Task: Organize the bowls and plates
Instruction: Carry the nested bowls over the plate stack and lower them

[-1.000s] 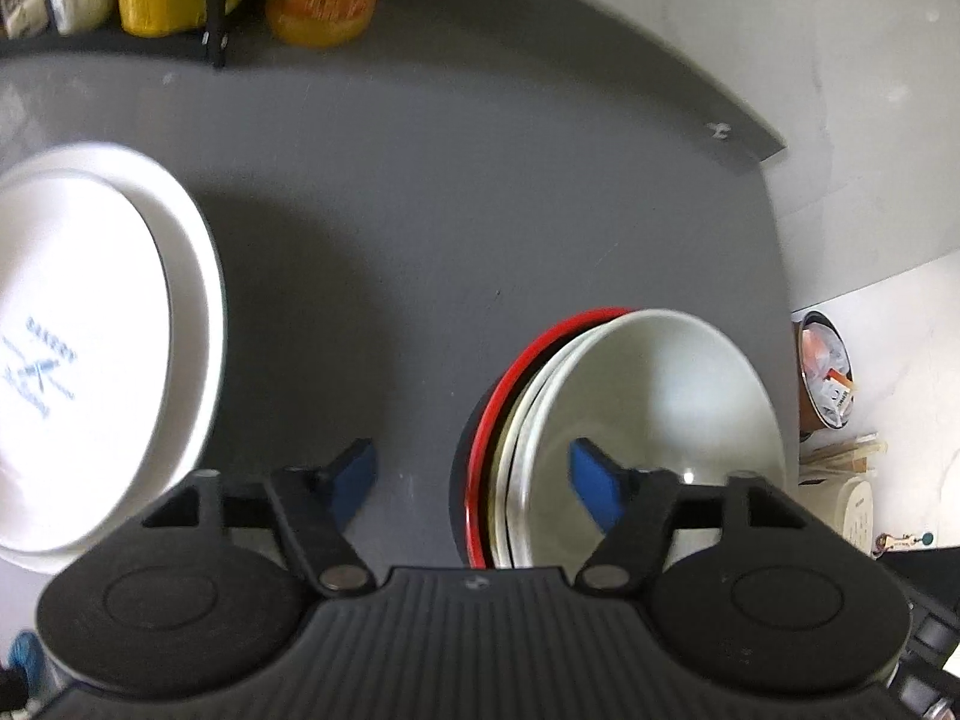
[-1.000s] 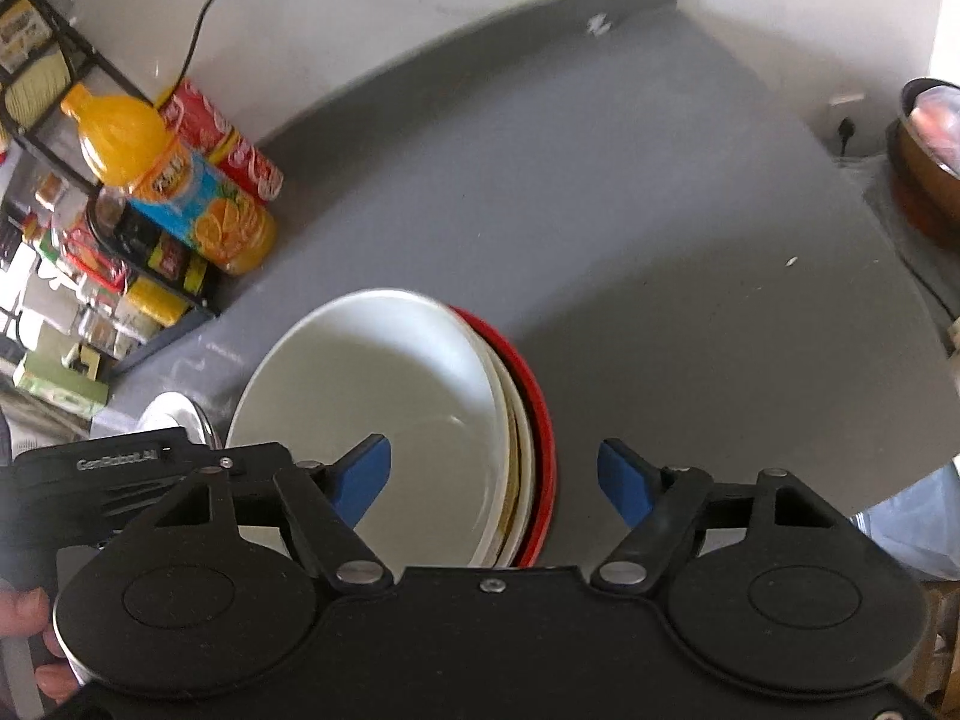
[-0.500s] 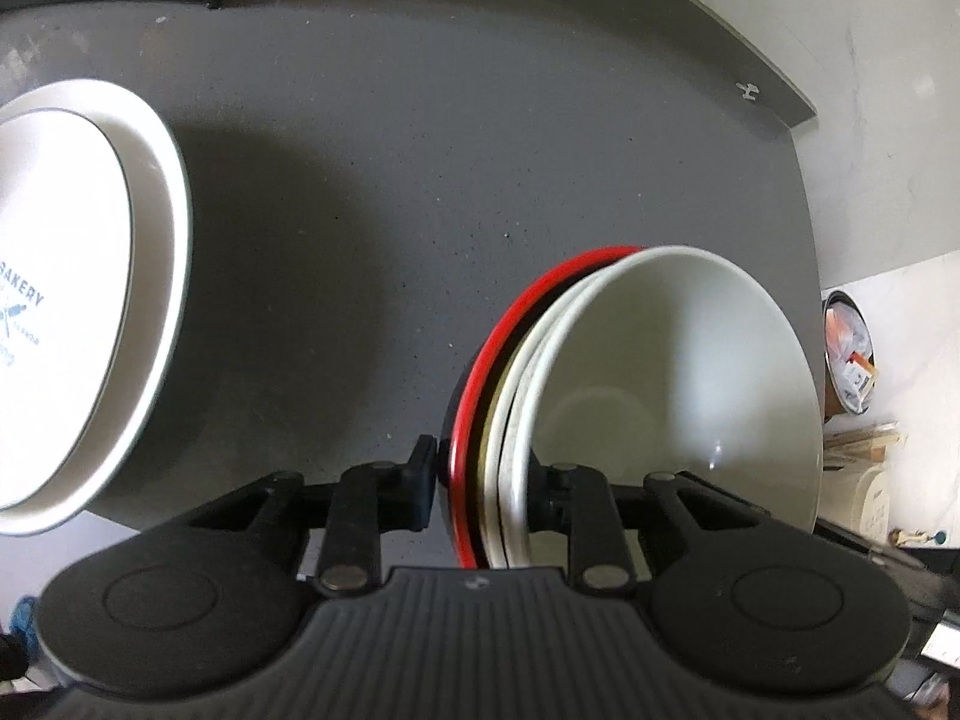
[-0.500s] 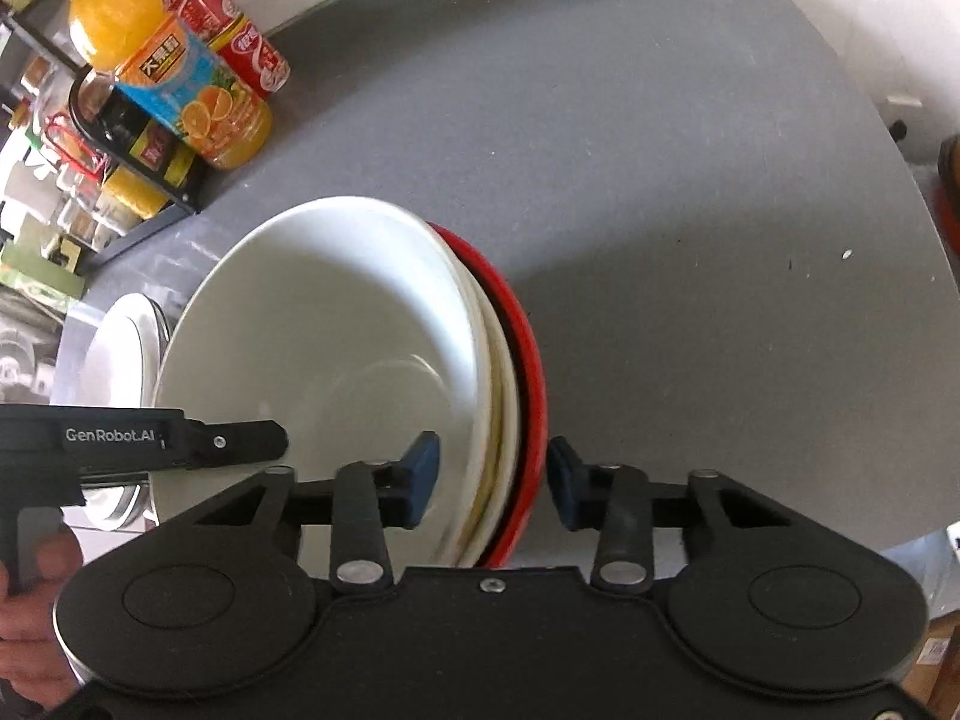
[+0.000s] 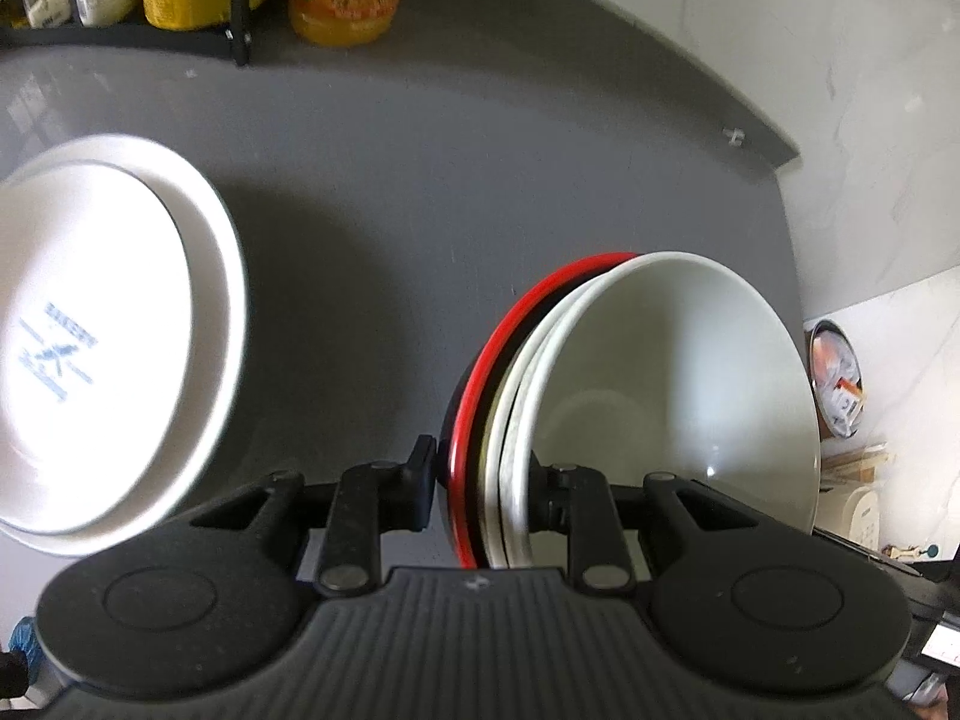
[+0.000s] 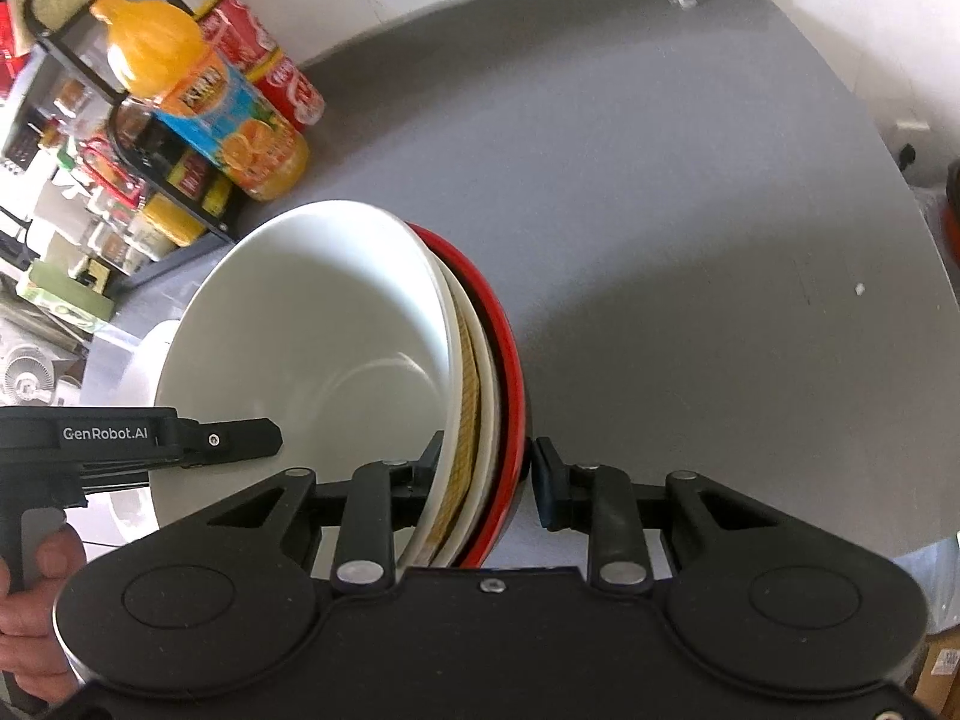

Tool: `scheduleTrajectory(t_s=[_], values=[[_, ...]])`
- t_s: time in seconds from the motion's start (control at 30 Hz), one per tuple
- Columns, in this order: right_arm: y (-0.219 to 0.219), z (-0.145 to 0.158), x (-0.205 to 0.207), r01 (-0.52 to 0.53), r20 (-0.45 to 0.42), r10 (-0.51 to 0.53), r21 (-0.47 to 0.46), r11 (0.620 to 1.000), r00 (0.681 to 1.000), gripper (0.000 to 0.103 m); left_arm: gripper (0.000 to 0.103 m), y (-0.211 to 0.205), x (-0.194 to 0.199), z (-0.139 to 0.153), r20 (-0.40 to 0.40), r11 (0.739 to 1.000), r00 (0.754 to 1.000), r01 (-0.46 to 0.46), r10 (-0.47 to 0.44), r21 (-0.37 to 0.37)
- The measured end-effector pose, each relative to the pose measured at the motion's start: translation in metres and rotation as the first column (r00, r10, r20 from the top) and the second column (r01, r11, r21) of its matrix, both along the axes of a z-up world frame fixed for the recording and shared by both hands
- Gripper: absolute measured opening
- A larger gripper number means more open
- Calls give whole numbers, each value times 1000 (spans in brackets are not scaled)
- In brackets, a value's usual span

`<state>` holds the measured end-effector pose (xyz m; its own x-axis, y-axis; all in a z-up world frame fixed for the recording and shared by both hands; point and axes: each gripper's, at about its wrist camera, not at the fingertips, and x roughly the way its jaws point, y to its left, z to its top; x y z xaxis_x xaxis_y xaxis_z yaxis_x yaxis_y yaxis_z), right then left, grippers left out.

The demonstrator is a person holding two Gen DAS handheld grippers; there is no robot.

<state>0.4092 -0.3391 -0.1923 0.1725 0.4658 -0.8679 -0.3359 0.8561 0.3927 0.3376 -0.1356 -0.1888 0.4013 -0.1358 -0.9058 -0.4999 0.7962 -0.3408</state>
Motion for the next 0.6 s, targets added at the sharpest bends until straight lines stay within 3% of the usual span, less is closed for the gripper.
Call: scheduleTrajectory(t_s=[0.6], values=[[98, 36, -17, -127, 69, 123, 55, 990, 990, 28, 24, 80, -49, 41, 84, 986, 983, -164, 162, 16]])
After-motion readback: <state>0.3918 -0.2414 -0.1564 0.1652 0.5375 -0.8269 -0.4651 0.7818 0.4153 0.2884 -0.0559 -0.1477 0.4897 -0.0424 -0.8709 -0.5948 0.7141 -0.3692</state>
